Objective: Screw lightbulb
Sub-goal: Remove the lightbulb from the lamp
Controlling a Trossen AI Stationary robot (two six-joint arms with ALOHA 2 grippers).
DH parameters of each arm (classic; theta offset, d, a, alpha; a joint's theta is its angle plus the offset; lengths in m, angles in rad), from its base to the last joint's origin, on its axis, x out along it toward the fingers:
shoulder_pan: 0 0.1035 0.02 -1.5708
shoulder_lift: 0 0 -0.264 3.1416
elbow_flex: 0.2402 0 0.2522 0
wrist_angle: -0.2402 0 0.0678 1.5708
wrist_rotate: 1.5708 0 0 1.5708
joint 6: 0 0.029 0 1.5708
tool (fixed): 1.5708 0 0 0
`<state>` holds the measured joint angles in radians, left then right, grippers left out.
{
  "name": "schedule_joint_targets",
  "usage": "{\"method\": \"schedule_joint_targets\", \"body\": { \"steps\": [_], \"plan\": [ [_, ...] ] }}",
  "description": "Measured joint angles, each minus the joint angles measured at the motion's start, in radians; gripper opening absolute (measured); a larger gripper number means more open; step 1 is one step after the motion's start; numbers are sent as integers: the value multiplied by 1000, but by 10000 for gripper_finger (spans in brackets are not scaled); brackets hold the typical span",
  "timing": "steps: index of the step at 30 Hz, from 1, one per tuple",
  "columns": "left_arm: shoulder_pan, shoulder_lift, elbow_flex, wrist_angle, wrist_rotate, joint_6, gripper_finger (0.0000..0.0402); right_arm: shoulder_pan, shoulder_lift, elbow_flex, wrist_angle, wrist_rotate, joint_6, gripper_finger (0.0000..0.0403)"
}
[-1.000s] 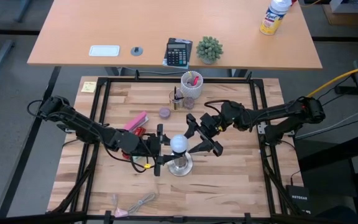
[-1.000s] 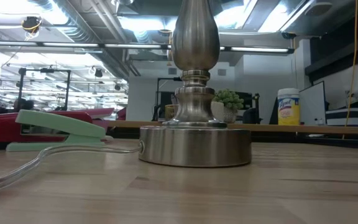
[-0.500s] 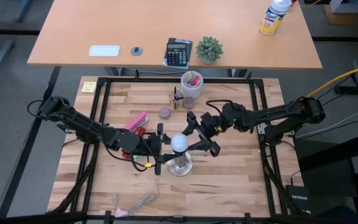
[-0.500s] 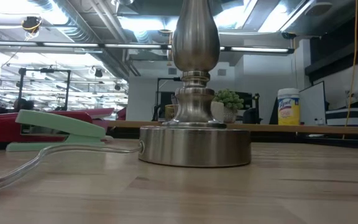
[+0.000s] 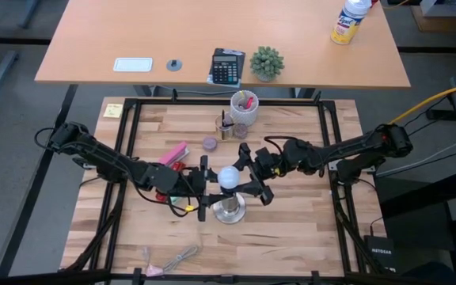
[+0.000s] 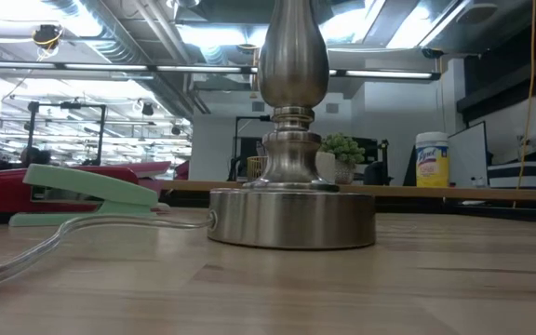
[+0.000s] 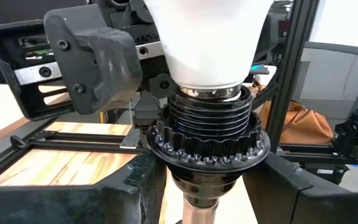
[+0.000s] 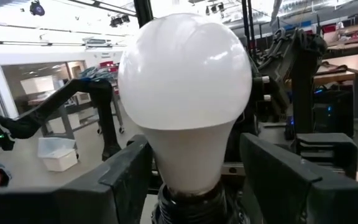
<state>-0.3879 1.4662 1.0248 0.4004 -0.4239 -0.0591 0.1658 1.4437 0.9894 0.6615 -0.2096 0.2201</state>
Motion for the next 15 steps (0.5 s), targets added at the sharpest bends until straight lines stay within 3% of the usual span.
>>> {"method": "schedule_joint_targets", "body": {
  "steps": [15],
  "plan": [
    [9, 0, 0, -1, 6, -8, 171, 10, 21, 0, 71, -11, -23, 246]
  ]
}}
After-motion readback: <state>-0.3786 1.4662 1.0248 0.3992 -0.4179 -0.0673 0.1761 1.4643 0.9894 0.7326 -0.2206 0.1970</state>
